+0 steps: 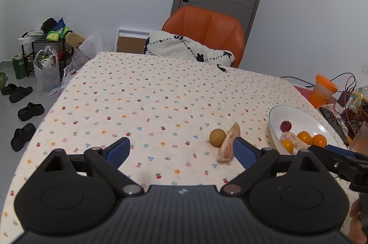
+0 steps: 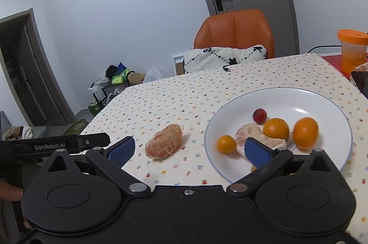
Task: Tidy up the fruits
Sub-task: 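Move both open grippers back to the pomelo segment and brown fruit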
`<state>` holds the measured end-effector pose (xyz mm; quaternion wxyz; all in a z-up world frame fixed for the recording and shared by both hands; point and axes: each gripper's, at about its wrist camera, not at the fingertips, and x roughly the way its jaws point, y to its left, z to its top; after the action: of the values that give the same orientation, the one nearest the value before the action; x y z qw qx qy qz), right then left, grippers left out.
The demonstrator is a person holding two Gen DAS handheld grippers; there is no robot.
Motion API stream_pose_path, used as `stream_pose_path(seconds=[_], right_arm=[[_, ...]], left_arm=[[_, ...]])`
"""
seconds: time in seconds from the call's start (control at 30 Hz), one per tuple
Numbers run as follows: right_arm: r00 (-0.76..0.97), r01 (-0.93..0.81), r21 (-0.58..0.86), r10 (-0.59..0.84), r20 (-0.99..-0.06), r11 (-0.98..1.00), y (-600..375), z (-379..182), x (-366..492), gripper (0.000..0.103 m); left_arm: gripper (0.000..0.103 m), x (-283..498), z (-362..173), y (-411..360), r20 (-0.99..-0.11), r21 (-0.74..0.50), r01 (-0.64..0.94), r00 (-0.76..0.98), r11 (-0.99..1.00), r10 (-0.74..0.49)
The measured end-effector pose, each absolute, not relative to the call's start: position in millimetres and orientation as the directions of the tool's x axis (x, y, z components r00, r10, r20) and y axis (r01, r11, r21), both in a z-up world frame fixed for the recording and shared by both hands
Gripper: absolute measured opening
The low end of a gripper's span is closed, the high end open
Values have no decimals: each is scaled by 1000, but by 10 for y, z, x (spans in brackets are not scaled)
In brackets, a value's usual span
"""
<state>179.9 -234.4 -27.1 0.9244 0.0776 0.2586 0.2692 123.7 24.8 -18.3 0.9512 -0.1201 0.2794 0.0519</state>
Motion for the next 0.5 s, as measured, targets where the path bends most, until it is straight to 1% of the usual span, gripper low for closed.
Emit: stream_pose_path(seconds=[0.17, 0.4, 0.5], right_arm=[[711, -460, 285, 541, -448, 841, -2232, -283, 1816, 100], [690, -476, 282, 553, -467, 833, -2064, -306, 1855, 89], [680, -485, 281, 559, -475, 828, -1998, -316, 1869, 86]], left_arm=[[95, 1205, -188, 367, -532, -228, -176, 846, 958, 29], [95, 1185, -229, 477, -531, -249, -181, 847, 951, 22], [95, 1186, -252, 534, -533, -259, -187, 846, 947, 22]])
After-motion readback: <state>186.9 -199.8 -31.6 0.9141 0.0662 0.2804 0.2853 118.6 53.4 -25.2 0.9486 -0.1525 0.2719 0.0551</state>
